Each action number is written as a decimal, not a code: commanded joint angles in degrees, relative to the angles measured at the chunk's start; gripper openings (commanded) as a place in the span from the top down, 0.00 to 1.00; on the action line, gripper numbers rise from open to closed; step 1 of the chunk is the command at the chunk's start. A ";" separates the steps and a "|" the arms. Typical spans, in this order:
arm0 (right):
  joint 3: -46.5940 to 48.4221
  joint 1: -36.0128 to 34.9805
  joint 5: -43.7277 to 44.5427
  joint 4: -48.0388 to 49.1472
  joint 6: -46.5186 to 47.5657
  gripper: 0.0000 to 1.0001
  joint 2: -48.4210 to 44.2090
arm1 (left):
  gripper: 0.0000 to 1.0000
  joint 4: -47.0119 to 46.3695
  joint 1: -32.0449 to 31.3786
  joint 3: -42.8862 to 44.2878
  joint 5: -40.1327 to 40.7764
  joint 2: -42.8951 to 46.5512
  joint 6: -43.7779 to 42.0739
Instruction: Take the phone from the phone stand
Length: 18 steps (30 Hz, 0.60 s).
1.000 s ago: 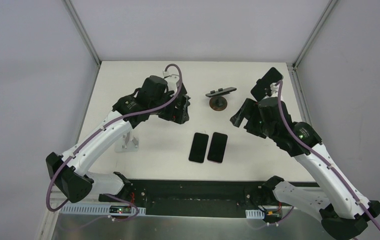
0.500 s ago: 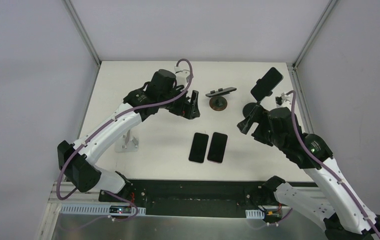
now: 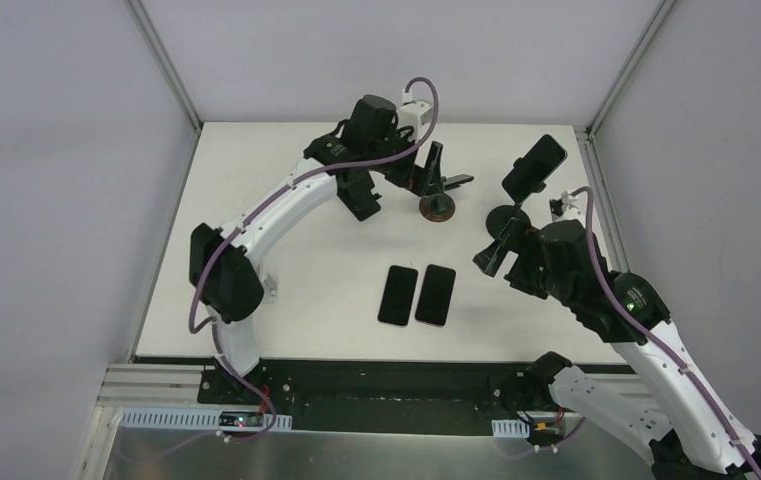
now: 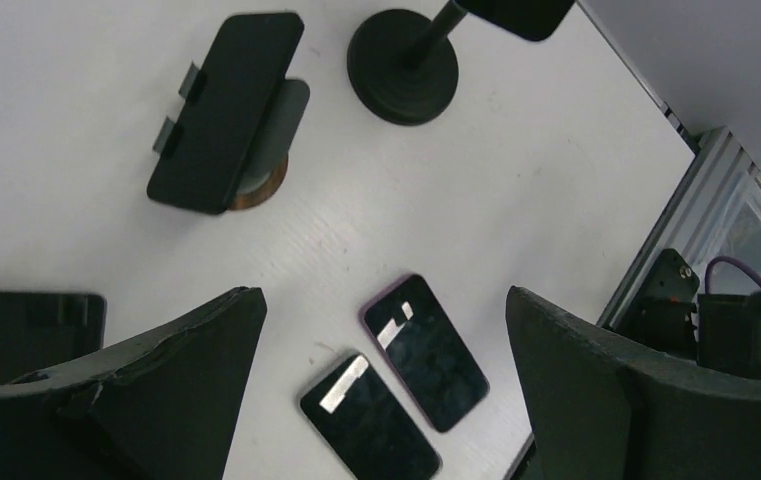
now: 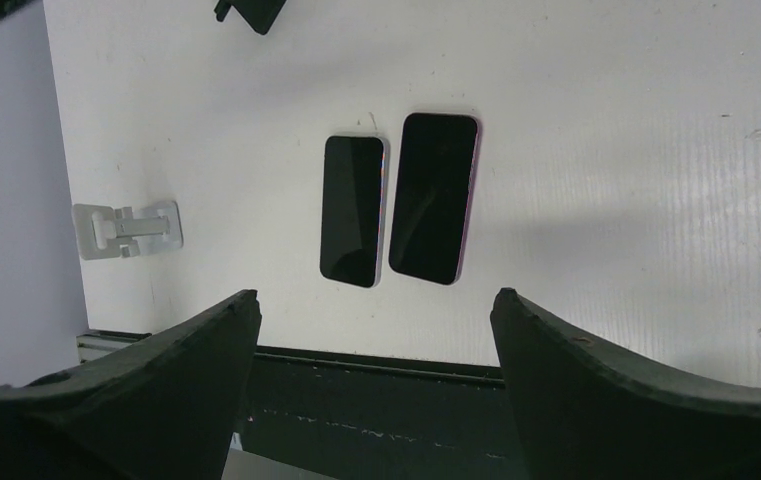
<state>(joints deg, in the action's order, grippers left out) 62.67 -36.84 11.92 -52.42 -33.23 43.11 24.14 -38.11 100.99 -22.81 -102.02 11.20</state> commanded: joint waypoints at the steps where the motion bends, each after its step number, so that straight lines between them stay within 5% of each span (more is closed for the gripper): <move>1: 1.32 0.28 -2.00 -3.57 0.63 0.11 -1.98 | 0.04 -2.33 1.82 11.35 -4.95 -8.40 -3.79; 11: 2.27 0.23 -2.08 -8.83 0.03 0.11 -6.10 | 0.04 -2.58 7.70 32.43 -12.79 -26.71 -0.73; 18: 3.65 0.28 -3.30 -10.11 0.72 0.11 -5.71 | 0.04 -3.04 9.59 33.26 -14.21 -32.04 -0.12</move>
<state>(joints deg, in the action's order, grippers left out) 63.99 -36.84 9.89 -60.97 -33.17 37.19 22.74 -28.84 131.74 -33.87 -132.22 10.11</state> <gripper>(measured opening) 0.890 0.958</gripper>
